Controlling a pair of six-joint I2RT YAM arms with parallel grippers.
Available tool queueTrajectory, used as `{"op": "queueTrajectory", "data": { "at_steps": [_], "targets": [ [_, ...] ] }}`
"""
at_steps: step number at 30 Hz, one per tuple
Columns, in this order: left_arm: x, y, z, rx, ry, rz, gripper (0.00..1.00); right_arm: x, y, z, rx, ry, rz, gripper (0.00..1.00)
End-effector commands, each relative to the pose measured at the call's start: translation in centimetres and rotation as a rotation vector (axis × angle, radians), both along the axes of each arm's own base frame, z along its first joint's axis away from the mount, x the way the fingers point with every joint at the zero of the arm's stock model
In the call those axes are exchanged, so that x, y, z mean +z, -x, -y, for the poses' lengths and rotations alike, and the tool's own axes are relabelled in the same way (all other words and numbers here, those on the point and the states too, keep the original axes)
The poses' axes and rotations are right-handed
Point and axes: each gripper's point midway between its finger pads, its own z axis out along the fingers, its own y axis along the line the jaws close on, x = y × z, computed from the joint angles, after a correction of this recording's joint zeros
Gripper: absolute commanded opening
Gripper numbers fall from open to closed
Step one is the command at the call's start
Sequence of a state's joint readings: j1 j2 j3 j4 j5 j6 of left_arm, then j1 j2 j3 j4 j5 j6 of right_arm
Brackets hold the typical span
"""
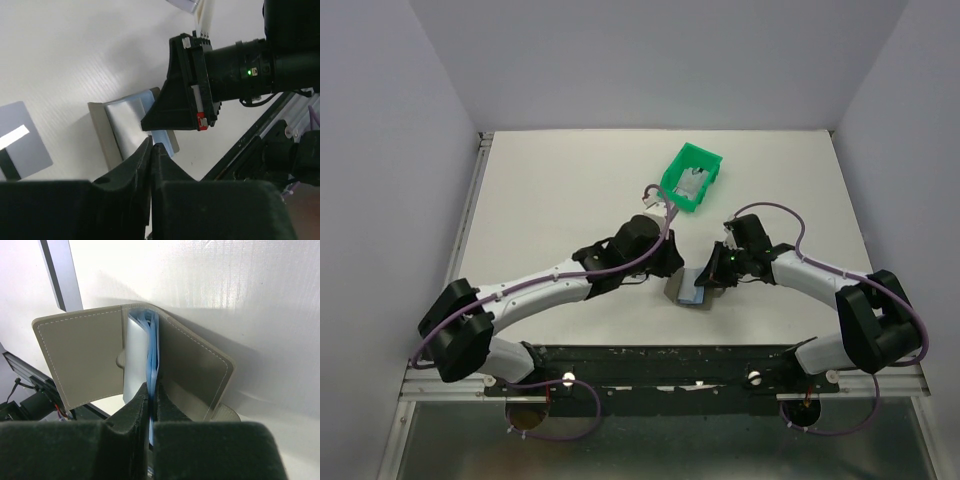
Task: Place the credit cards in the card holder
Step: Open the card holder at the center of the board.
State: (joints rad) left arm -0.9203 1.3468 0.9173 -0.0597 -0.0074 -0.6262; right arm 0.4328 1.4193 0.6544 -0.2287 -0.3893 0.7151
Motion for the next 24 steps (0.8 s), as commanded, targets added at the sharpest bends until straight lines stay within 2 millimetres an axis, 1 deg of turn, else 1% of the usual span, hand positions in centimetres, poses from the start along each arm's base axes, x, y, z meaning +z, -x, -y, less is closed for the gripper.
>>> {"op": "queueTrajectory", "data": {
  "at_steps": [1,2,4,6,9,15,20,24],
  "targets": [
    [-0.8,1.9,3.6,-0.127,0.061,-0.043,0.09,0.6,-0.5,-0.2,0.002,0.001,0.021,0.09],
    [-1.6,2.2,4.1,-0.14,0.058,-0.063,0.05,0.6,-0.5,-0.2,0.002,-0.002,0.02,0.09],
    [-2.5,2.5,4.8,-0.155,0.07,-0.093,0.0,0.6,-0.4,-0.3,0.003,-0.009,0.019,0.09],
    [-3.5,2.8,5.6,-0.178,0.08,-0.117,0.0,0.6,-0.4,-0.4,0.007,-0.014,0.018,0.09],
    [-4.9,2.9,6.2,-0.186,0.065,-0.142,0.0,0.7,-0.4,-0.4,0.006,-0.017,0.018,0.09],
    [-7.5,2.8,5.7,-0.164,0.013,-0.175,0.0,0.7,-0.4,-0.4,0.002,-0.019,0.015,0.09],
    [-9.4,3.5,5.4,-0.177,-0.008,-0.208,0.0,0.6,-0.4,-0.6,0.007,-0.024,0.013,0.11],
    [-10.8,3.6,5.2,-0.165,-0.025,-0.233,0.0,0.7,-0.5,-0.5,0.002,-0.024,0.013,0.13]
  ]
}}
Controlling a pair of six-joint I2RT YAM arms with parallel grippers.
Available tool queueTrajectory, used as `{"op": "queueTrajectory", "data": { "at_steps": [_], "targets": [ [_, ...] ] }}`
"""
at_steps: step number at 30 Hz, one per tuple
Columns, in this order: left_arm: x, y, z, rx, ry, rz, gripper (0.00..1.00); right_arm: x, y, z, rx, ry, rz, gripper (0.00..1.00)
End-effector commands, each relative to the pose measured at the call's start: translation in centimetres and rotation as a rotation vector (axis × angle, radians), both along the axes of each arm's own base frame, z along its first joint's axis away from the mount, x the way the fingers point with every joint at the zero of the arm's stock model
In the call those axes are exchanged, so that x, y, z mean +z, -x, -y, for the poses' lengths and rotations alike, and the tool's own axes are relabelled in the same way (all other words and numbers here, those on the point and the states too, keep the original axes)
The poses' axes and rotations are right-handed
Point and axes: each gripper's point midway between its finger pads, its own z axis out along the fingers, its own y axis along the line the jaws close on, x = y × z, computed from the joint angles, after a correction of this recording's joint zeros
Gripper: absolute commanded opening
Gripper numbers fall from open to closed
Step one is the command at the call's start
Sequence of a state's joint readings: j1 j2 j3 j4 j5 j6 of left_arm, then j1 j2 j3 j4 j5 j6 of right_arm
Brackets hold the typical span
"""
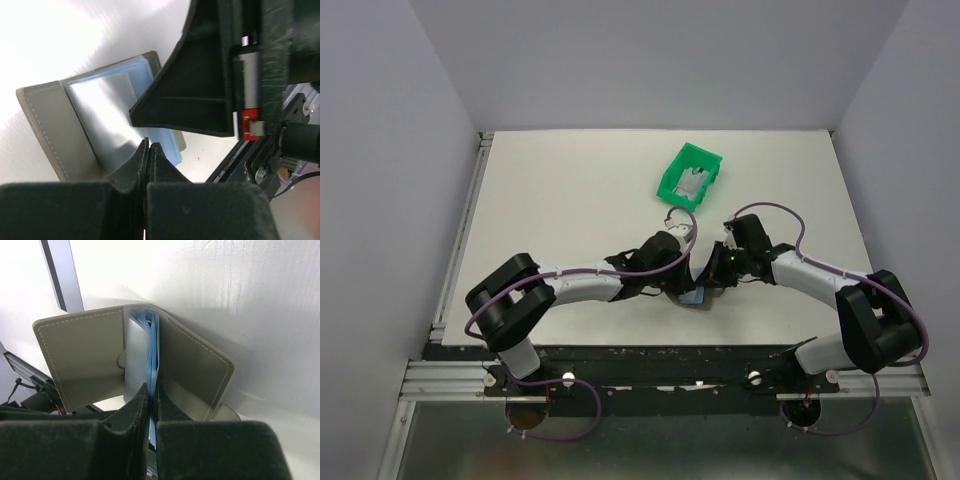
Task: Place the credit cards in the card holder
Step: Open the card holder at the center of the board.
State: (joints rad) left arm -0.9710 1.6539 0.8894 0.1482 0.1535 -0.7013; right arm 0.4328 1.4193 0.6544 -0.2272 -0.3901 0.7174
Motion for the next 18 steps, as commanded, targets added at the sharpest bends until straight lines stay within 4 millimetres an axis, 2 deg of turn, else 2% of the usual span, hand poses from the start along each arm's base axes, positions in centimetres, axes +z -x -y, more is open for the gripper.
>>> {"op": "queueTrajectory", "data": {
  "at_steps": [1,6,13,18],
  "targets": [
    [-1.8,0.9,0.0,-0.014,-0.009,-0.039,0.0,0.7,-0.4,-0.6,0.006,-0.024,0.014,0.14],
    [-3.4,1.2,-0.4,-0.006,-0.029,-0.066,0.0,0.8,-0.4,-0.6,0.003,-0.027,0.015,0.19],
    [-4.7,1.3,-0.8,0.006,-0.058,-0.084,0.0,0.9,-0.2,-0.6,0.005,-0.036,0.016,0.36],
    [-5.6,1.4,-1.3,0.029,-0.079,-0.106,0.0,1.1,0.0,-0.5,0.003,-0.039,0.021,0.38]
  ]
}}
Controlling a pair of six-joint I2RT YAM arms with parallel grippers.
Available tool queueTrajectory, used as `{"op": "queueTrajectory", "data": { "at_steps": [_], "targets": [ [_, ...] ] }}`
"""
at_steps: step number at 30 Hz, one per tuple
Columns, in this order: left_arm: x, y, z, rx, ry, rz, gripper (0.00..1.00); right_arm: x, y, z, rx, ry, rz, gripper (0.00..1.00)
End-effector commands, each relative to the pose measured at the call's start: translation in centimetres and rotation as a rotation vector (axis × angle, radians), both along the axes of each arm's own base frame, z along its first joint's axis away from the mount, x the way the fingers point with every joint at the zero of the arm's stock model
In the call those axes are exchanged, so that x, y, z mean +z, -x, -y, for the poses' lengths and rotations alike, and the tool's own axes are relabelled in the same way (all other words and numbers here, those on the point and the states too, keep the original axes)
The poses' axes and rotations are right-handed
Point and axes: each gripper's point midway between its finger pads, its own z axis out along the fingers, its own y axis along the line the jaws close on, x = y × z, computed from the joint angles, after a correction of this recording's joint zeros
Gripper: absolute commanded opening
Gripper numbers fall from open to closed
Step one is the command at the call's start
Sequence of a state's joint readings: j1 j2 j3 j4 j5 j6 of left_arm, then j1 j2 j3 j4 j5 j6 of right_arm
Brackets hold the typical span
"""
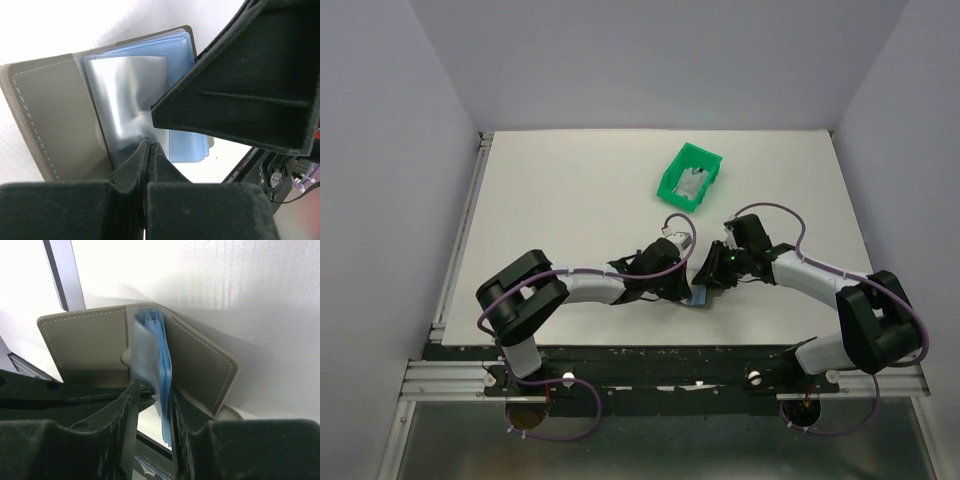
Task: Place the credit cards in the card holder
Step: Open the card holder at the center of the board.
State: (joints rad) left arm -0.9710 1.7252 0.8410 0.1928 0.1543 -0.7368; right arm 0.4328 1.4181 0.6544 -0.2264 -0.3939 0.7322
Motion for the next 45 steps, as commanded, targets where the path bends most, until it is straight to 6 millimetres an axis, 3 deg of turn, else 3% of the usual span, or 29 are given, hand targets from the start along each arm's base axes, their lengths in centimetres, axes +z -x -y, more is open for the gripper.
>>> {"op": "queueTrajectory", "data": {
  "at_steps": [1,17,30,45],
  "targets": [
    [-1.7,0.7,-0.5,0.01,-0.03,-0.039,0.0,1.0,0.0,-0.4,0.013,-0.029,0.03,0.37],
    [-1.7,0.3,-1.5,0.054,-0.059,-0.034,0.0,0.3,0.5,0.2,0.009,-0.003,0.024,0.1],
    [-1.9,-1.9,-5.1,0.155,-0.096,-0.028,0.0,0.2,0.6,0.5,0.008,0.011,0.027,0.07],
    [3.7,-5.7,-10.0,0.328,-0.074,0.086,0.0,0.2,0.5,0.4,0.014,0.01,0.029,0.03]
  ]
}}
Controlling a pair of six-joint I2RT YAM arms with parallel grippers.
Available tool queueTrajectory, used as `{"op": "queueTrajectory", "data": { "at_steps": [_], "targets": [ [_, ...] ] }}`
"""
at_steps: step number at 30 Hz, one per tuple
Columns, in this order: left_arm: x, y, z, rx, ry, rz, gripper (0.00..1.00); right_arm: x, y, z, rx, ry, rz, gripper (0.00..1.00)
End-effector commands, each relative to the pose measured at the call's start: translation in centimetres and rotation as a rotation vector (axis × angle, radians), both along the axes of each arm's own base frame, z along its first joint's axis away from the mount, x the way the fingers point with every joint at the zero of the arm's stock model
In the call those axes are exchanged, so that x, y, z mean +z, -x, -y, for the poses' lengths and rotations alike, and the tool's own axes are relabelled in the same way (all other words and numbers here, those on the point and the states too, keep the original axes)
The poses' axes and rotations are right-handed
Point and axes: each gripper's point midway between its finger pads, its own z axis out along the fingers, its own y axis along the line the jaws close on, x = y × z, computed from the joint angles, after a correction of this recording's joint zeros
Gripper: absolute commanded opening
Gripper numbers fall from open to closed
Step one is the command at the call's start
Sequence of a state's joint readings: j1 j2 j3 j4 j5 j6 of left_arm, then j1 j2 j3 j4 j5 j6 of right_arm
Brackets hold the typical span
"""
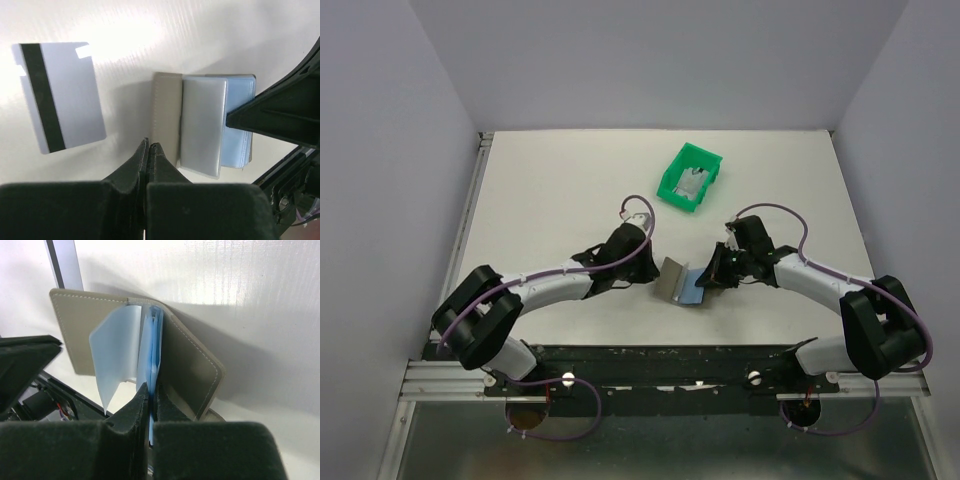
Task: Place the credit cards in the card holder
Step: Open the card holder at the center of the board.
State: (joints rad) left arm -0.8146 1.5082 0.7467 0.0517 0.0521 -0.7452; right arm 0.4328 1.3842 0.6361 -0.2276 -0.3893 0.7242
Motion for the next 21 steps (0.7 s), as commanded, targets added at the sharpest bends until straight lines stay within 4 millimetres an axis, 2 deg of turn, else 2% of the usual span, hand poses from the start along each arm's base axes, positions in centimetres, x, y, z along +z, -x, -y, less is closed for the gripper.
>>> {"op": "queueTrajectory", "data": {
  "at_steps": [1,3,5,10,13,15,21],
  "targets": [
    [1.6,-1.4,-2.9,0.096,-0.036,0.051,0.0,0.0,0.2,0.1,0.013,0.01,0.01,0.03],
    [3.0,-1.7,-3.1,0.096,-0.021,0.084,0.0,0.0,0.1,0.2,0.011,0.01,0.012,0.03],
    [5.1,-1.7,-2.2,0.053,0.029,0.133,0.0,0.1,0.1,0.2,0.013,0.008,0.015,0.03],
    [10.4,-0.3,1.8,-0.142,0.197,0.226,0.0,0.1,0.1,0.1,0.016,0.008,0.013,0.03],
    [11.7,1.4,4.8,-0.261,0.227,0.242,0.0,0.0,0.1,0.0,0.013,0.006,0.012,0.03],
    [11.8,2.5,6.6,-0.321,0.248,0.237,0.0,0.0,0.0,0.0,0.013,0.003,0.011,0.03],
    [9.2,4.1,9.8,-0.38,0.268,0.163,0.0,0.1,0.0,-0.1,0.011,-0.004,0.011,0.03]
  ]
}}
